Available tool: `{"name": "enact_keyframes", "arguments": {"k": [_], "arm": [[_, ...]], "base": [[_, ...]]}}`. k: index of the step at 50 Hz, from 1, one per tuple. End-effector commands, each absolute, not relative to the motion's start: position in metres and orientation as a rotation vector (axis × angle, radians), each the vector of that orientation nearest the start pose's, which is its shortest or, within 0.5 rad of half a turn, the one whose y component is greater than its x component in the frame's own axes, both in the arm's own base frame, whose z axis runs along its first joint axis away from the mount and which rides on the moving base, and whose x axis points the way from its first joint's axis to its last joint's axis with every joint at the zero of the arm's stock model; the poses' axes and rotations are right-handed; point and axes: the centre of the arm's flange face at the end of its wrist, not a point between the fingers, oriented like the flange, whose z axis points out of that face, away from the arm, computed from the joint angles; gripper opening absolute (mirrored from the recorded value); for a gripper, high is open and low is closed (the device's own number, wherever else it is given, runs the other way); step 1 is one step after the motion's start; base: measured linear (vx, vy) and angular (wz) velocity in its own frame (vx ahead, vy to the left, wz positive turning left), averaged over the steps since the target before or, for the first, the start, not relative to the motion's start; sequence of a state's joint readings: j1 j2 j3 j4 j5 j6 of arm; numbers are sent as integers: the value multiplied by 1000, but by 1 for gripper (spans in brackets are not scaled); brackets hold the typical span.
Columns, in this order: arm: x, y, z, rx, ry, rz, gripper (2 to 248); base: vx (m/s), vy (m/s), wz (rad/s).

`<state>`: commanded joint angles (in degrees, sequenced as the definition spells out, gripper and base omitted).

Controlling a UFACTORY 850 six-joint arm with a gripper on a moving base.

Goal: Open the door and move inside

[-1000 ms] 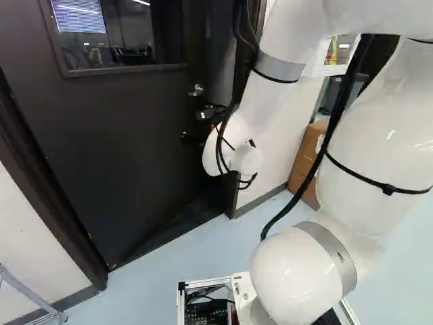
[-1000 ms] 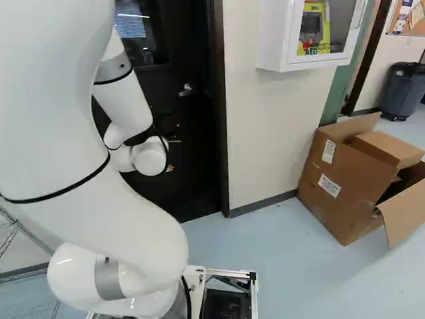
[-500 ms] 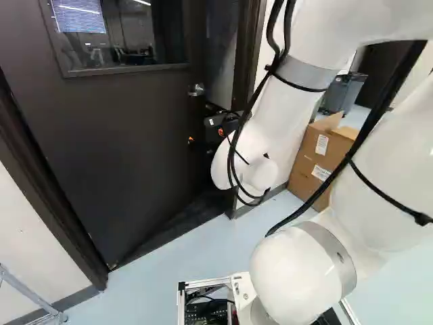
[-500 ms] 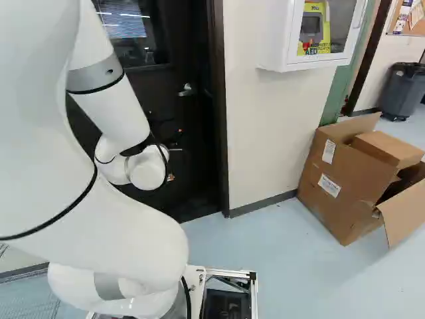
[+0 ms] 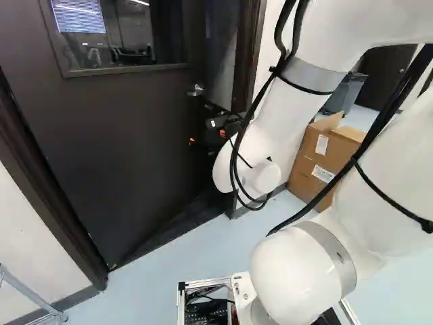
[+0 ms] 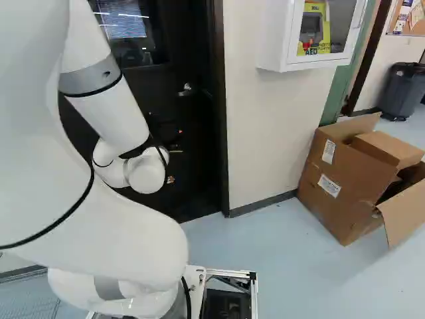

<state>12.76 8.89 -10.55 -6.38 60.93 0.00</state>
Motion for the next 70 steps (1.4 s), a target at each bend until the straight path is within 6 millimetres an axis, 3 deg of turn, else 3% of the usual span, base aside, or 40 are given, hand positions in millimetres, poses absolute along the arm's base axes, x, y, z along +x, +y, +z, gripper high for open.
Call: {"name": "enact_keyframes", "arguments": {"k": [26,70], "arm": [[302,77,382,-2235,-406,-1896,247],[302,77,382,-2235,-406,-1896,247]], "base": [[47,-28,-251],[63,107,-19]]}}
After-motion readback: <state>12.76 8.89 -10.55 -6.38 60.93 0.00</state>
